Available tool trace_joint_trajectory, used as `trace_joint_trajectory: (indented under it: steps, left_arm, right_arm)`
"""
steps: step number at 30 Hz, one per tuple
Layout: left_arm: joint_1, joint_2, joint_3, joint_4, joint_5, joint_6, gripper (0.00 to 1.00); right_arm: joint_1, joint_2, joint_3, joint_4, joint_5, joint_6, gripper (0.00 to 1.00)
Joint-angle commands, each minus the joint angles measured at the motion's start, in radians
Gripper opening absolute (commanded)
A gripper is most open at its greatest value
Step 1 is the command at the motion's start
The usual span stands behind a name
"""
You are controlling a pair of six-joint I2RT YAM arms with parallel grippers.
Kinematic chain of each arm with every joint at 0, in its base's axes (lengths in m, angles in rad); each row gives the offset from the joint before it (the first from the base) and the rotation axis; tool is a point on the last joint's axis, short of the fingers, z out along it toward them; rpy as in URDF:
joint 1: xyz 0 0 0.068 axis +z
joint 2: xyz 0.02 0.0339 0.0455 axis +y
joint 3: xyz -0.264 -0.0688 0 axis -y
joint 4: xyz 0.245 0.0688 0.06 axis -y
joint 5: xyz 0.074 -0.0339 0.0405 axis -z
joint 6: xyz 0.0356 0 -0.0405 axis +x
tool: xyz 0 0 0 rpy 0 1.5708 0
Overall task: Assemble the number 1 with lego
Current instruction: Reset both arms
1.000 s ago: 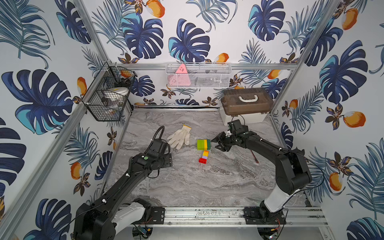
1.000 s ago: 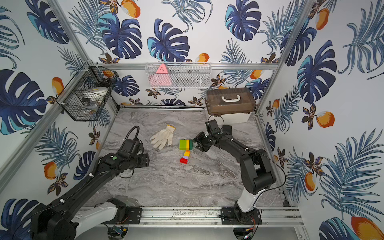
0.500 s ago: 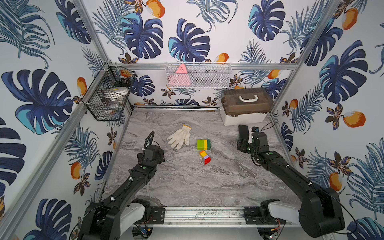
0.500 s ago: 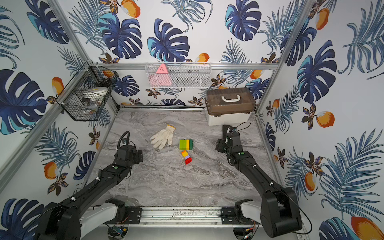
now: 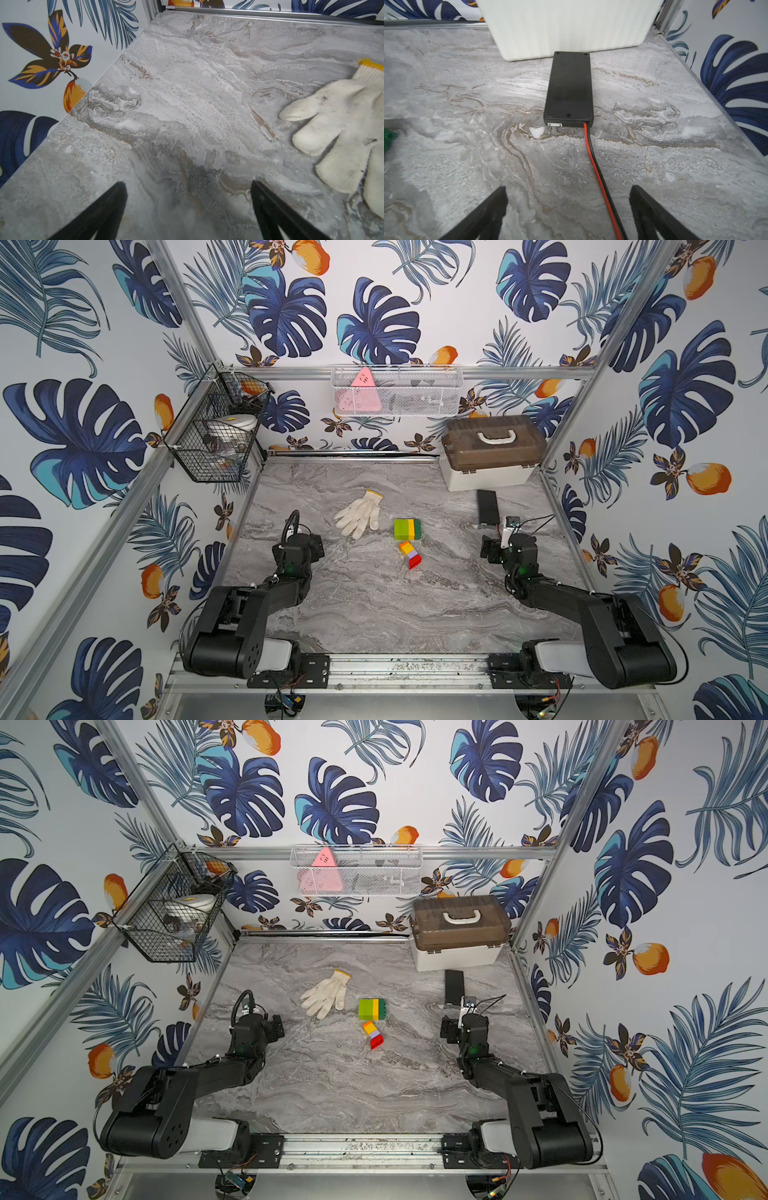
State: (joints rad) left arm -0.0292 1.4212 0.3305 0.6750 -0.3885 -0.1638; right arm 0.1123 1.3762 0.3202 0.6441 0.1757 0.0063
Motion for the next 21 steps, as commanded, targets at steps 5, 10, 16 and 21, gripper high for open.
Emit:
trace_joint_trajectory:
  steps: [5, 10, 16, 21]
  left_arm:
    - [-0.022, 0.136, -0.004, 0.341, 0.050, 0.073, 0.96]
    - [-0.051, 0.211, 0.015, 0.344, 0.086, 0.112, 0.99]
    - [-0.057, 0.229, 0.023, 0.379, 0.074, 0.123, 0.99]
    - [-0.058, 0.228, 0.023, 0.375, 0.074, 0.124, 0.99]
  right_arm:
    - [-0.019, 0.175, -0.009, 0.386, -0.049, 0.003, 0.92]
    - [-0.021, 0.260, 0.008, 0.412, -0.048, 0.007, 0.95]
    - [-0.023, 0.279, 0.117, 0.235, -0.065, -0.006, 1.00]
    - [-0.023, 0.281, 0.113, 0.245, -0.065, -0.010, 1.00]
